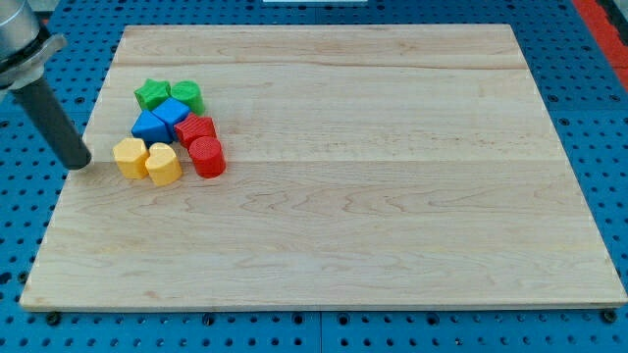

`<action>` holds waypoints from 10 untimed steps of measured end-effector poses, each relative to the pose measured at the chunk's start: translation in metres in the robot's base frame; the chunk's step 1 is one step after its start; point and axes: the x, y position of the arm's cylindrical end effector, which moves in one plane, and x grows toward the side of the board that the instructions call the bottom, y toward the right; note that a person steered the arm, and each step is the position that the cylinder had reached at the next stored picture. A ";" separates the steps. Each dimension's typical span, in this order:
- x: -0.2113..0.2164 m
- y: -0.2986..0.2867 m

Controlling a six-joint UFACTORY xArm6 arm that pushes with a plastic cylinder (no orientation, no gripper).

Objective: Separate the yellow heart from the yellow hexagon

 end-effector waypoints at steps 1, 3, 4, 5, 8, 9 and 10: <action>0.005 0.062; 0.007 0.114; 0.006 0.144; 0.010 0.145; 0.065 0.173; 0.064 0.096; 0.069 0.078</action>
